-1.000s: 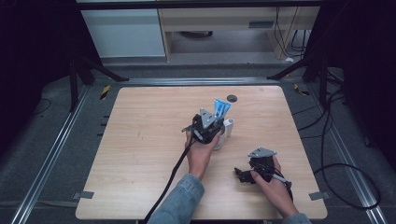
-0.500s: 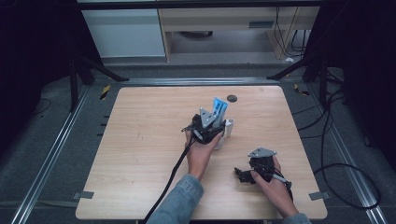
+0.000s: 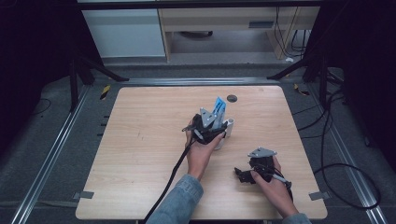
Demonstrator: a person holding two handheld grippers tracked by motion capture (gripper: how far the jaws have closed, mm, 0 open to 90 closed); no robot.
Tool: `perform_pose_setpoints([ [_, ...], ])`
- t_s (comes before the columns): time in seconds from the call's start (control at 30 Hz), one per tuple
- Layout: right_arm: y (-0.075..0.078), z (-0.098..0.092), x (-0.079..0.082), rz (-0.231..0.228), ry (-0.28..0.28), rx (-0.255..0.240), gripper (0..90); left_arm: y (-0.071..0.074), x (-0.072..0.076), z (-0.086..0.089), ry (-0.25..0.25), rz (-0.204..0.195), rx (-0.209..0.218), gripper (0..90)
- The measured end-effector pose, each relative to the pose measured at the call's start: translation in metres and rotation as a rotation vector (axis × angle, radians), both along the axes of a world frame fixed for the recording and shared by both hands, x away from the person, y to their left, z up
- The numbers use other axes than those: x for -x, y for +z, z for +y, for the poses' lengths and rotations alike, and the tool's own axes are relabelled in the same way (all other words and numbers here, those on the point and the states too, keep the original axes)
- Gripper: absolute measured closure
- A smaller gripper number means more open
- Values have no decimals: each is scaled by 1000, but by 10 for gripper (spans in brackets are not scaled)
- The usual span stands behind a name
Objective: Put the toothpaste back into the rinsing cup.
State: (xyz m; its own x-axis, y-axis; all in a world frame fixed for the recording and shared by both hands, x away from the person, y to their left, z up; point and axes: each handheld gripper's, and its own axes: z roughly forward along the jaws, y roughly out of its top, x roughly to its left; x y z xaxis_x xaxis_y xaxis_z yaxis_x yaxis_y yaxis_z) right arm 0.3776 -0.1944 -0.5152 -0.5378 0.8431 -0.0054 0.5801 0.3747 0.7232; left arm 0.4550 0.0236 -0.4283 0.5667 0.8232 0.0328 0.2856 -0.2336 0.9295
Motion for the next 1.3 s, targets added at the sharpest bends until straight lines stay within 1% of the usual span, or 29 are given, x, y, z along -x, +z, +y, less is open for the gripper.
perform_pose_setpoints([
  [0.03, 0, 0, 0, 0, 0, 0, 4, 0, 0, 0, 11, 0, -4, 236],
  [0.1, 0, 0, 0, 0, 0, 0, 4, 0, 0, 0, 17, 10, 2, 191],
  [0.13, 0, 0, 0, 0, 0, 0, 4, 0, -1, 0, 17, 13, 6, 181],
  [0.23, 0, 0, 0, 0, 0, 0, 4, -1, -1, 0, 24, 16, 0, 163],
  [0.5, 0, 0, 0, 0, -1, 0, 4, 2, 1, 1, 26, 11, 0, 152],
  [0.73, 0, 0, 0, 0, 0, 0, 4, 4, 1, 1, 20, 17, 1, 141],
  [0.83, 0, 0, 0, 0, -1, 0, 4, 5, 1, 0, 1, 27, -12, 135],
  [0.93, 0, 0, 0, 0, 0, 0, 4, 6, 1, -2, -17, 43, -42, 113],
  [1.03, 0, 0, 0, 0, 0, 0, 4, 8, 2, -2, -16, 54, -56, 103],
  [1.17, 0, 0, 0, 0, -1, 0, 4, 9, 3, -1, -12, 65, -60, 101],
  [1.27, 0, 0, 0, 0, 0, 0, 4, 10, 5, -3, -22, 67, -89, 98],
  [1.3, 0, 0, 0, 0, 0, 0, 4, 10, 6, -3, -23, 69, -91, 97],
])
